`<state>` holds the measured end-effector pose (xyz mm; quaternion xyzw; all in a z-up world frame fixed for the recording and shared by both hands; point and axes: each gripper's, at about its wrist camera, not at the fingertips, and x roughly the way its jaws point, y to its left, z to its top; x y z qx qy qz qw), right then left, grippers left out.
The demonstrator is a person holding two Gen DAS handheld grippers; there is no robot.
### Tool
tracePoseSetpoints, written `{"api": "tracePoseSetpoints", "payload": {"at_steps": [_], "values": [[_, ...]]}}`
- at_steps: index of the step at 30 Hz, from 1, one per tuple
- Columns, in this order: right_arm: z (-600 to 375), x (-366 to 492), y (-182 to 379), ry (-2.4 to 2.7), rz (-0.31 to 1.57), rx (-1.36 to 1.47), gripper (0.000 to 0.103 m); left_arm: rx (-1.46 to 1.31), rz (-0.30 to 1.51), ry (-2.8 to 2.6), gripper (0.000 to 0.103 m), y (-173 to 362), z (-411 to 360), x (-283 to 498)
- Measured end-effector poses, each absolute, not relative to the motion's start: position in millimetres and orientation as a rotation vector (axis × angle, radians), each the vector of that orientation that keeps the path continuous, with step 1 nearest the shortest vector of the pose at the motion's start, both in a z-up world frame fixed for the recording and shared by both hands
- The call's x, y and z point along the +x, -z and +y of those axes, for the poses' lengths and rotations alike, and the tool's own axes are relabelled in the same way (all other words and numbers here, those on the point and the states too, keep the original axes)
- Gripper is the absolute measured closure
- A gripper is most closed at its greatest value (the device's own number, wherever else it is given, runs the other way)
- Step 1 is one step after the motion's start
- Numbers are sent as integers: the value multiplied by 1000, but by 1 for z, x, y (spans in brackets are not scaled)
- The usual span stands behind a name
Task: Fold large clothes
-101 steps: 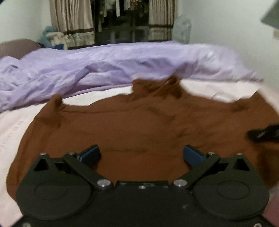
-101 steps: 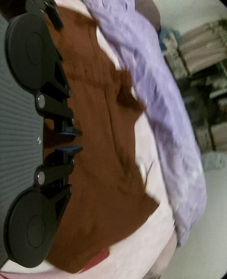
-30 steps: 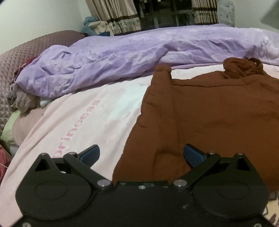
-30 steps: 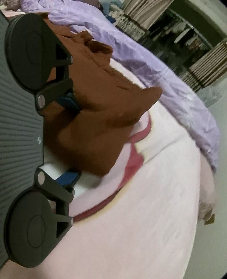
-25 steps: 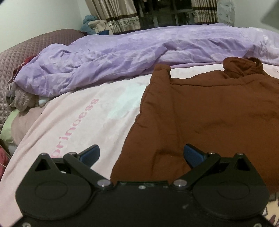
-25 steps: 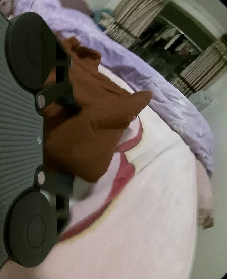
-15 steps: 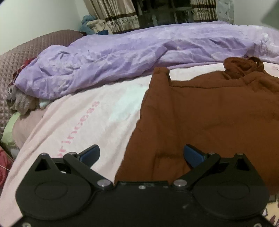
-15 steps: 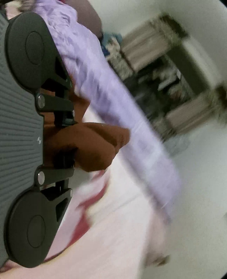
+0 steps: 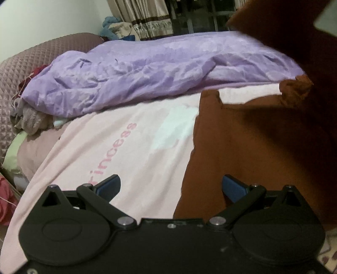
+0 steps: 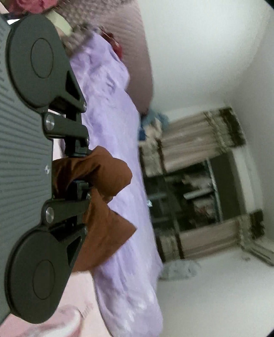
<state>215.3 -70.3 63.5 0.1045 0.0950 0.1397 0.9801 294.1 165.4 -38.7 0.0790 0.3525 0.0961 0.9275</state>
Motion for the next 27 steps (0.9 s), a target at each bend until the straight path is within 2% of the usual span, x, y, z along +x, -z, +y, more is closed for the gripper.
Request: {"api": "tracePoseSetpoints", "payload": {"at_steps": [8, 10, 16, 22, 27], "values": [[-11, 224, 39, -321, 494, 140, 83, 48, 772, -216, 0, 63, 193, 272], [2, 211, 53, -324, 514, 106, 83, 29, 783, -214, 0, 68, 197, 271], [5, 201, 43, -300, 500, 118, 83, 53, 781, -232, 0, 68, 185, 272], [1, 201, 4, -326, 401, 190, 83, 20, 775, -231, 0, 62, 190, 272], [0, 216, 20, -348, 462, 248, 83, 2, 775, -234, 0, 66, 191, 268]]}}
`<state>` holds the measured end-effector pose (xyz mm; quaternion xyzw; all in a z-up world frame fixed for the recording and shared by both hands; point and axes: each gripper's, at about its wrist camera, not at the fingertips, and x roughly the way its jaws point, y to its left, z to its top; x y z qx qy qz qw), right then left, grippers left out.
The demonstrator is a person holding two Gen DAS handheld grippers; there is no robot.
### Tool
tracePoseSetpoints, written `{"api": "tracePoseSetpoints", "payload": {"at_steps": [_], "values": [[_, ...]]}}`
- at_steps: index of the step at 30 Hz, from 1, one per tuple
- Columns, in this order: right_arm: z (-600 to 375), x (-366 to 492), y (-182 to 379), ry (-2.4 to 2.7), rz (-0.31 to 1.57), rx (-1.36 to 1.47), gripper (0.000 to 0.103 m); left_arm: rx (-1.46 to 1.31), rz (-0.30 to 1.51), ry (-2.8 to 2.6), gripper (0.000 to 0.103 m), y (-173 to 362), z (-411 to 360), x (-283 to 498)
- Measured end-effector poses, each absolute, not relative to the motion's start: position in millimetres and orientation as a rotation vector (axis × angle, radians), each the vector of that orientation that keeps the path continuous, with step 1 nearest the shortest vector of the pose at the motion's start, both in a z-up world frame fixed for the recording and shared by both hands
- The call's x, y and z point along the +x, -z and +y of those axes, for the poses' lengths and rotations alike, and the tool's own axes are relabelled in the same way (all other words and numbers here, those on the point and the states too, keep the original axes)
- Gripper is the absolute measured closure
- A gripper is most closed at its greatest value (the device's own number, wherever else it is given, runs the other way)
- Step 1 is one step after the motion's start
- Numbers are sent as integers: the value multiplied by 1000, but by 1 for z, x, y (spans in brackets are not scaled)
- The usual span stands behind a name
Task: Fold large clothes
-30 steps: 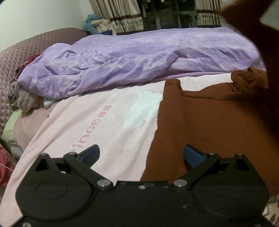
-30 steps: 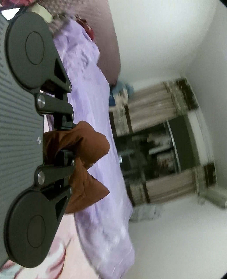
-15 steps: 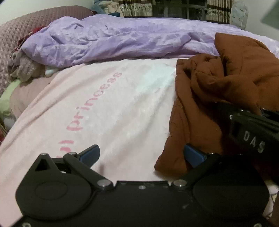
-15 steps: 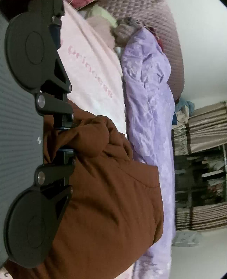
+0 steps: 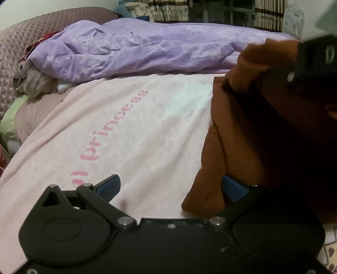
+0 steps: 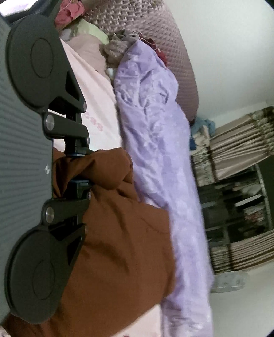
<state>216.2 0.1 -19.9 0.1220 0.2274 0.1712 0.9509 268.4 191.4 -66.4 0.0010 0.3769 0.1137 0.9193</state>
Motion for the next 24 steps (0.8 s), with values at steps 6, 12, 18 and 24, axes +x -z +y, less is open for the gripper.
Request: {"api": "tracePoseSetpoints", "payload": {"at_steps": [6, 12, 18, 24], "values": [[11, 210, 2, -400, 396, 221, 83, -39, 786, -230, 0, 67, 205, 275], [8, 232, 56, -375, 555, 245, 84, -70, 789, -211, 0, 72, 206, 278], [28, 220, 62, -347, 517, 133, 83, -69, 792, -217, 0, 72, 207, 277], [19, 205, 45, -427, 466, 106, 57, -76, 790, -222, 0, 60, 201, 268]]}}
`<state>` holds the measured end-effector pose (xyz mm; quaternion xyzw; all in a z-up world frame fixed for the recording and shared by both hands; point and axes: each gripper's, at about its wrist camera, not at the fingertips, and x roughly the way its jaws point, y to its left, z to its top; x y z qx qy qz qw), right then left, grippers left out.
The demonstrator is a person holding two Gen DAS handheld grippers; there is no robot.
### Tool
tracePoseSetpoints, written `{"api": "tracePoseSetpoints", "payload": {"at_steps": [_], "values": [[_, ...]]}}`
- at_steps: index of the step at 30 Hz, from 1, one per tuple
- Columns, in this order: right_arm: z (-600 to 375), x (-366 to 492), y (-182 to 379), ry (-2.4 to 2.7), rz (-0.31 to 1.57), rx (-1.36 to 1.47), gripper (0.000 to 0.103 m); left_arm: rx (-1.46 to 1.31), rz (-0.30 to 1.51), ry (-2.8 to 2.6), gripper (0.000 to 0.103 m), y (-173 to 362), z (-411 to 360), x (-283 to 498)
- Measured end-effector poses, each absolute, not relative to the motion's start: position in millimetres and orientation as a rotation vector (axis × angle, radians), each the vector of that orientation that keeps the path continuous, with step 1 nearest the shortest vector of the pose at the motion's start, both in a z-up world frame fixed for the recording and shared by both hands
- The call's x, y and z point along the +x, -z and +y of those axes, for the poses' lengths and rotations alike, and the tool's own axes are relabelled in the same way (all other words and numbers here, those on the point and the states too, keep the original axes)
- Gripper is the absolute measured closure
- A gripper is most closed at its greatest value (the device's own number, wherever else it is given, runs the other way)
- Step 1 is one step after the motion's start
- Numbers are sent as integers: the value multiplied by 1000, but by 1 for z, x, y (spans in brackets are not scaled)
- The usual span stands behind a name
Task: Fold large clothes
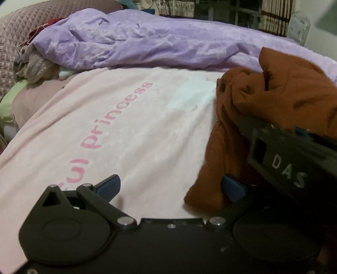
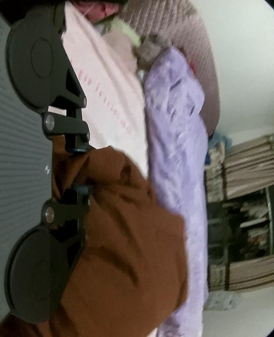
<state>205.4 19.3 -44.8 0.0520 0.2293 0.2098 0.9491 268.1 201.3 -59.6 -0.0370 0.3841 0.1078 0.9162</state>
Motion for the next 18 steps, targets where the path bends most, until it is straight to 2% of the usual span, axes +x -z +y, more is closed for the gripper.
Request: {"api": "tracePoseSetpoints", "payload": {"at_steps": [1, 2, 6, 10, 11, 13, 18], "values": [[16, 202, 38, -446, 456, 123, 48, -74, 781, -216, 0, 55, 199, 265], [11, 197, 30, -468, 444, 143, 47, -73, 770, -211, 0, 50, 197, 262], [-6, 179, 0, -491, 443, 154, 48, -76, 702, -186, 0, 24, 182, 245], [-36, 159, -27, -461, 362, 145, 48, -102, 642, -143, 0, -1, 164, 233], [-45, 158, -30, -425, 354, 129, 52, -99, 631, -128, 0, -5, 158, 232], [-64, 161, -32, -360, 357, 98, 55, -82, 617, -105, 0, -11, 145, 235], [-120, 179, -16, -200, 417, 141, 56, -53, 664, -39, 0, -6, 122, 263]]}}
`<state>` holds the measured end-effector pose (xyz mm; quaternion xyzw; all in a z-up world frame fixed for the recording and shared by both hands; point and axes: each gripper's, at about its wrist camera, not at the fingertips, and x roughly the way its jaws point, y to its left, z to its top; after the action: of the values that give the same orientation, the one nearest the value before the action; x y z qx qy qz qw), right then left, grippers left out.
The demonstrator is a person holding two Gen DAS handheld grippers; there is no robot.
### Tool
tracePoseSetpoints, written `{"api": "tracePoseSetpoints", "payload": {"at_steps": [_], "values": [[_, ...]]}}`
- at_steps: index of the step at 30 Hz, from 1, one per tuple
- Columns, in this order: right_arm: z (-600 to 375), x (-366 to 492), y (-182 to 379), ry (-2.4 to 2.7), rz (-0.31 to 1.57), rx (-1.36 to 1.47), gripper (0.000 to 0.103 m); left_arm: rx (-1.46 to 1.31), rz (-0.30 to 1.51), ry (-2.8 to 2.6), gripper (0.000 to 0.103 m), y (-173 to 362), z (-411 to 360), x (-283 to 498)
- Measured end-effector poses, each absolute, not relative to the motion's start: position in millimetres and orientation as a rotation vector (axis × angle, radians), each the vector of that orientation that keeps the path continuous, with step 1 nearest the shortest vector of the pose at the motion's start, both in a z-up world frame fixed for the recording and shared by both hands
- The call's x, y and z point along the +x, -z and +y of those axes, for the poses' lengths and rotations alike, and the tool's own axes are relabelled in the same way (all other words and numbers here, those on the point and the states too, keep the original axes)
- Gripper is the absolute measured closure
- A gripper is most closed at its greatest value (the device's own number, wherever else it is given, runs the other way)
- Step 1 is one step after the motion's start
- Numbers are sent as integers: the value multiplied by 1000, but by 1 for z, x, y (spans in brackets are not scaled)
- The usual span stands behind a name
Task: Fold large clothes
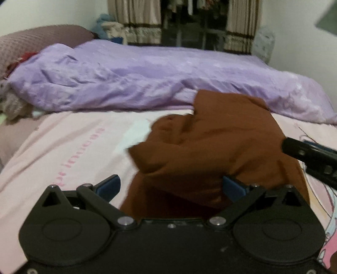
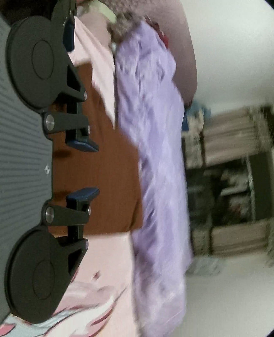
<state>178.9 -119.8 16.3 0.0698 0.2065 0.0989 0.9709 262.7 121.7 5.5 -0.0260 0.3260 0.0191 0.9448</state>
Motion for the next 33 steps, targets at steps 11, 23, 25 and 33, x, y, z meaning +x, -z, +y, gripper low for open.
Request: {"api": "tracePoseSetpoints", "payload": {"at_steps": [11, 23, 25, 33], "values": [[-183, 204, 22, -112, 521, 228, 62, -114, 659, -2, 0, -3, 116, 289], [-172, 199, 18, -130, 519, 196, 62, -152, 563, -15, 78, -19, 129, 256], [-171, 197, 16, -143, 518, 192, 62, -153, 548, -34, 79, -21, 131, 245], [-161, 195, 17, -171, 531, 174, 62, -134, 636, -94, 77, 17, 145, 250]]}}
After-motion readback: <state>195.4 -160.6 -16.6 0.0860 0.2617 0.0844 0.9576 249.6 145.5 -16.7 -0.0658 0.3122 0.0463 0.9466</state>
